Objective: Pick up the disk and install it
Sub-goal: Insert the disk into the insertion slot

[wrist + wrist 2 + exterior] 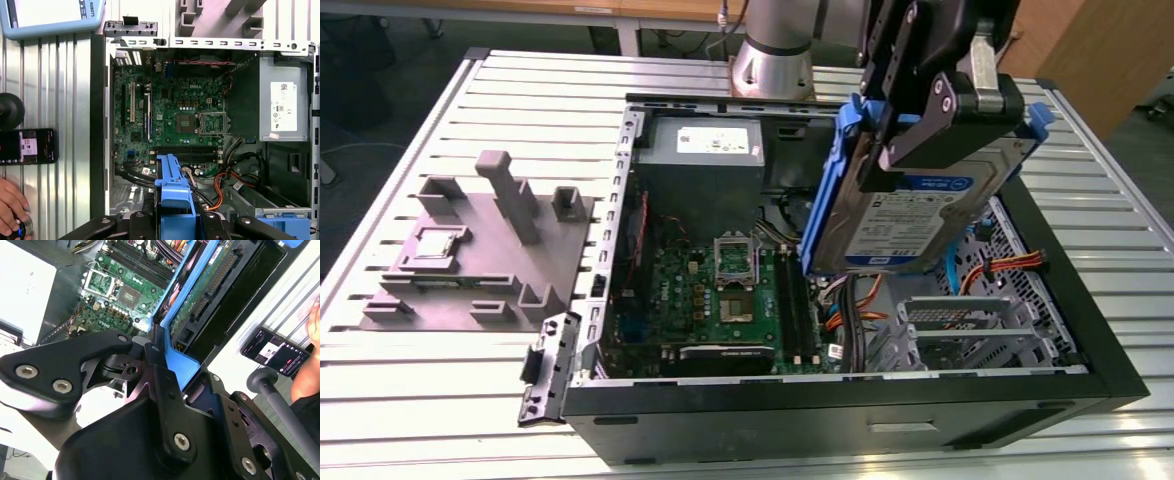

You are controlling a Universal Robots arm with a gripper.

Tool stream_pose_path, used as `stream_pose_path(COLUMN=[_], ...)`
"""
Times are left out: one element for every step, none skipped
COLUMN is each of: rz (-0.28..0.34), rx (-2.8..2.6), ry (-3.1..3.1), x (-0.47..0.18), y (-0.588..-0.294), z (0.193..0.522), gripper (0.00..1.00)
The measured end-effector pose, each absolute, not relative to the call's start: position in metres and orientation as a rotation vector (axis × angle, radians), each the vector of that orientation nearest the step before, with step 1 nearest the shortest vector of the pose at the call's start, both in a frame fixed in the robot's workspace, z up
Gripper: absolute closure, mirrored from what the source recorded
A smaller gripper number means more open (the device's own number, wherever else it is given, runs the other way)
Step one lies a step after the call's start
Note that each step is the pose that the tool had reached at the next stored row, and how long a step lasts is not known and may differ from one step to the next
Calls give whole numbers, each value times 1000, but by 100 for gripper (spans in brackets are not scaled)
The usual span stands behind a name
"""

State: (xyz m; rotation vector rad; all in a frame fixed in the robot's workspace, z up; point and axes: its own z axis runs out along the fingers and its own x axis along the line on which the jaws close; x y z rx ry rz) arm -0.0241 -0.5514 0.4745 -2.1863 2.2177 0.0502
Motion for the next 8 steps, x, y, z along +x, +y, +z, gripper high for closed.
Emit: stream_pose_path(rz=[50, 50, 50, 50, 50, 50, 50, 50], rx=[-2186, -2186, -2186, -2186, -2186, -2186, -2186, -2186], ry=[2218, 2218, 2218, 2218, 2218, 2218, 2218, 2218], x=[-23, -23, -22, -21, -20, -19, -18, -17], y=[-551, -551, -551, -551, -551, -551, -551, -551], z=[474, 475, 475, 474, 474, 475, 474, 474], gripper=[63, 63, 63, 63, 63, 63, 63, 63])
